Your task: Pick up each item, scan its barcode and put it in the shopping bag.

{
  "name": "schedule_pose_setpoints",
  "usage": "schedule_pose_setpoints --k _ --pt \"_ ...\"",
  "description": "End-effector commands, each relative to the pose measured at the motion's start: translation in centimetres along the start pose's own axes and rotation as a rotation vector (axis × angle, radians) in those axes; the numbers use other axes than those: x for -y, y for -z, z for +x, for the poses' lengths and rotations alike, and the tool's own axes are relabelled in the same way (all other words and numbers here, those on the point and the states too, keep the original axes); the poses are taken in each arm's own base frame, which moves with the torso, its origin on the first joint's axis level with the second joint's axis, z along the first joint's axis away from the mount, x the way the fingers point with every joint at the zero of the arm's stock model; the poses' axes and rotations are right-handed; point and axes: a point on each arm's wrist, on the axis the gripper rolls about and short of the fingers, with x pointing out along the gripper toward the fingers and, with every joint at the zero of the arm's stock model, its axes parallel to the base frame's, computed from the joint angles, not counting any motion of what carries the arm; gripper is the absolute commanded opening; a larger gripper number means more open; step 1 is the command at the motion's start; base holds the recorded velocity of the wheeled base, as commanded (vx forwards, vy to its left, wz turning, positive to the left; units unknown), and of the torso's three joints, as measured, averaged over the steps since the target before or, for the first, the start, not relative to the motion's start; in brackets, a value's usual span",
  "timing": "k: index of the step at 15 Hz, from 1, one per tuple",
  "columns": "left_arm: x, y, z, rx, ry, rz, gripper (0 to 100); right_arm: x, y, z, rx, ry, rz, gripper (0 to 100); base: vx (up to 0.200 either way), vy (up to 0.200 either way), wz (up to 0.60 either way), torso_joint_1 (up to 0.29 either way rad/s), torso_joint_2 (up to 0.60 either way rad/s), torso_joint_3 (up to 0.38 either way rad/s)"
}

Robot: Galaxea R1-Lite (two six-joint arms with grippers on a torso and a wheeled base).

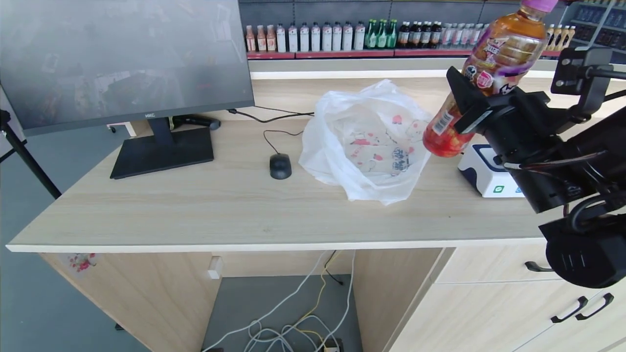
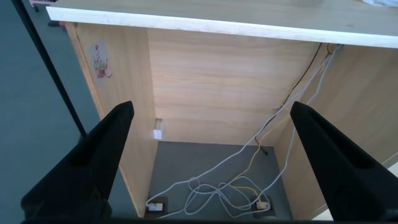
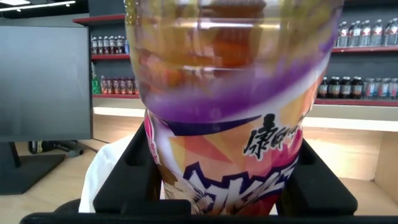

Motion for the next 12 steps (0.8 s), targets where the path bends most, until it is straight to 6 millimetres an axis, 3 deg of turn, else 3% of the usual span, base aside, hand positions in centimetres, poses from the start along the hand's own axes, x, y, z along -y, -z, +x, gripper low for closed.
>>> schedule_pose_setpoints --k 1,7,12 --pt "0.0 0.0 0.0 0.0 0.0 0.0 100 -0.3 0.1 -0.2 -0.005 -0.008 0.005 0 0.0 0.0 0.0 0.0 0.0 0.0" --pt "0.0 0.0 0.0 0.0 0.0 0.0 100 -0.7 -2.4 -1.3 -0.056 -0.033 0.032 0 0.0 0.0 0.0 0.0 0.0 0.0" --pt "0.0 0.0 0.0 0.0 0.0 0.0 100 -5.0 -2.9 0.9 -0.131 -0.157 0.051 0 0.0 0.0 0.0 0.0 0.0 0.0"
